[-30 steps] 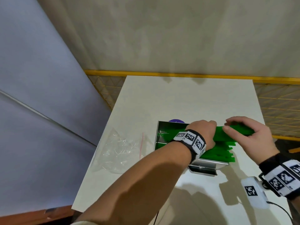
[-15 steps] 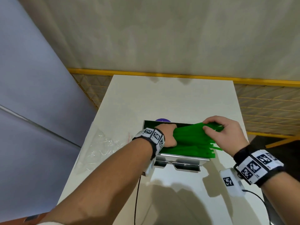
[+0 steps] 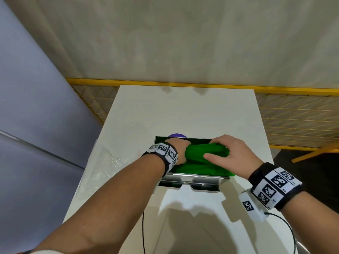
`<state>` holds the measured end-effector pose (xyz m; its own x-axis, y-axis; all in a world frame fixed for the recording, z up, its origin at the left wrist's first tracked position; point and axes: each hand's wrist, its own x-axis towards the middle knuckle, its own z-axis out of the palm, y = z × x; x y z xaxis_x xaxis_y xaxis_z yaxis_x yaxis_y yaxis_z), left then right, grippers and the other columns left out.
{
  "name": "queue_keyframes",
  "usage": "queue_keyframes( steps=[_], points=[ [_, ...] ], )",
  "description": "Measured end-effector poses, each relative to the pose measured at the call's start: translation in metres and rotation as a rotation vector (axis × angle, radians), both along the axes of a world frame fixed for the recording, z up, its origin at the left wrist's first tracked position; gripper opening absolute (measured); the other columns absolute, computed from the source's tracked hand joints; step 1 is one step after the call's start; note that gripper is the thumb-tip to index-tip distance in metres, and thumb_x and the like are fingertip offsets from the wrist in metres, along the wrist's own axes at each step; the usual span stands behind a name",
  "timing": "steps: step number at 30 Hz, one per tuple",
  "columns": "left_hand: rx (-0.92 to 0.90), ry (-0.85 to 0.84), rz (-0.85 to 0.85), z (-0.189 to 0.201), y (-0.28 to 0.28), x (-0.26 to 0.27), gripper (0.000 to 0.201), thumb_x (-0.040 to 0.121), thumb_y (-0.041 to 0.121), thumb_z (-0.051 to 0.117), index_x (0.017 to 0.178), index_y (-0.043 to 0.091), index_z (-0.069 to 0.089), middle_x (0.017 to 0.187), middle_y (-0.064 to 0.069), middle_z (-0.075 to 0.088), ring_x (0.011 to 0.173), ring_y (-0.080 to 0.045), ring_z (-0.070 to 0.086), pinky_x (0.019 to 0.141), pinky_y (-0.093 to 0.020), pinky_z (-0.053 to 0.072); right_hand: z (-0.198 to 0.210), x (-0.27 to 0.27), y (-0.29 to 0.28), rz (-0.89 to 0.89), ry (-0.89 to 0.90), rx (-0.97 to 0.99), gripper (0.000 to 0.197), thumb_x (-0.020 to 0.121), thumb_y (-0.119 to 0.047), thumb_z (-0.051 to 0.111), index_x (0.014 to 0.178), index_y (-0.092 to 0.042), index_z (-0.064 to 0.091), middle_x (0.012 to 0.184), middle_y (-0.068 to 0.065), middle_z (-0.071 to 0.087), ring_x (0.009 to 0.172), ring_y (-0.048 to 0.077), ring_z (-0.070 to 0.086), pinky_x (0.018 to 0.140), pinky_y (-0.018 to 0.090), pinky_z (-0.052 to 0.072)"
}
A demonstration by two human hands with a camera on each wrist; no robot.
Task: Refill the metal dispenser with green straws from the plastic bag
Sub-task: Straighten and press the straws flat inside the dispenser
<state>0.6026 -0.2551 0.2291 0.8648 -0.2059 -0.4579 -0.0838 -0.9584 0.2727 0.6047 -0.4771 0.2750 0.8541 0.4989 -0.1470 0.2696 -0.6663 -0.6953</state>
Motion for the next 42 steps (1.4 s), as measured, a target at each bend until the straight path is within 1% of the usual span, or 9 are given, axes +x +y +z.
queue_keyframes(
  steps=[5,10,14,19,23,28,32,36,42],
  points=[
    [0.012,-0.027,-0.032,0.008,-0.002,0.001,0.021,0.083,0.027,0.070,0.102,0.022,0.063,0.089,0.003,0.065,0.080,-0.019,0.061,0.067,-0.027,0.044,0.003,0.002,-0.012,-0.037,0.023,0.114,0.014,0.086,-0.024,0.071,0.097,-0.031,0.073,0.094,-0.012,0.072,0.090,0.006,0.066,0.085,0.035,0.055],
    [0.059,-0.026,-0.043,0.019,-0.010,0.003,0.021,0.082,0.033,0.069,0.098,0.022,0.061,0.086,0.000,0.065,0.077,-0.021,0.061,0.065,-0.027,0.047,-0.008,0.006,-0.019,-0.159,0.032,0.257,0.023,0.087,-0.007,0.065,0.085,-0.026,0.076,0.082,-0.003,0.074,0.083,0.018,0.068,0.080,0.040,0.057],
    [0.095,-0.030,-0.021,0.022,-0.016,0.001,0.023,0.080,0.036,0.069,0.094,0.021,0.060,0.085,-0.001,0.065,0.078,-0.022,0.063,0.064,-0.028,0.051,-0.016,0.010,-0.019,-0.274,0.056,0.358,0.030,0.087,-0.002,0.062,0.081,-0.028,0.074,0.084,0.003,0.075,0.081,0.017,0.068,0.070,0.019,0.054],
    [0.108,-0.068,0.043,0.019,-0.011,0.000,0.032,0.081,0.032,0.071,0.105,0.016,0.058,0.097,-0.005,0.065,0.081,-0.024,0.060,0.066,-0.031,0.051,-0.026,0.010,-0.011,-0.206,0.050,0.300,0.023,0.096,-0.029,0.051,0.088,-0.023,0.071,0.086,-0.003,0.069,0.087,0.016,0.061,0.076,0.030,0.045],
    [0.114,-0.012,0.089,0.014,-0.003,-0.001,0.029,0.081,0.029,0.073,0.103,0.016,0.059,0.080,0.002,0.055,0.078,-0.022,0.058,0.059,-0.027,0.042,-0.029,0.007,0.002,-0.061,-0.095,0.031,0.041,0.096,-0.058,0.026,0.079,-0.034,0.055,0.078,-0.008,0.058,0.086,0.024,0.049,0.078,0.034,0.035],
    [0.107,-0.010,0.108,0.012,0.000,-0.003,0.034,0.079,0.028,0.076,0.106,0.017,0.057,0.088,0.001,0.057,0.079,-0.021,0.058,0.061,-0.028,0.042,-0.029,0.011,0.008,-0.068,-0.137,-0.164,0.060,0.094,-0.064,0.023,0.125,-0.026,0.057,0.111,-0.002,0.063,0.113,0.023,0.045,0.095,0.043,0.039],
    [0.112,0.010,0.098,0.008,-0.002,-0.005,0.031,0.077,0.028,0.075,0.101,0.016,0.060,0.093,-0.003,0.063,0.083,-0.023,0.064,0.064,-0.031,0.049,-0.031,0.007,0.011,0.020,-0.147,-0.229,0.074,0.089,-0.069,0.010,0.130,-0.027,0.055,0.122,-0.001,0.060,0.115,0.026,0.044,0.097,0.044,0.037],
    [0.098,-0.016,0.103,0.008,-0.002,-0.007,0.024,0.079,0.026,0.070,0.098,0.015,0.060,0.093,-0.005,0.064,0.082,-0.024,0.064,0.060,-0.030,0.046,-0.025,0.005,0.010,-0.088,-0.215,-0.032,0.065,0.096,-0.060,0.020,0.136,-0.022,0.053,0.134,0.000,0.056,0.126,0.024,0.043,0.107,0.044,0.033],
    [0.116,-0.012,0.102,0.008,-0.007,-0.007,0.022,0.086,0.029,0.065,0.100,0.012,0.062,0.093,-0.006,0.066,0.082,-0.024,0.065,0.064,-0.032,0.053,-0.030,-0.003,-0.003,-0.232,0.009,0.252,0.063,0.098,-0.051,0.032,0.154,-0.022,0.033,0.158,-0.009,0.033,0.146,0.008,0.026,0.120,0.032,0.018]
  ],
)
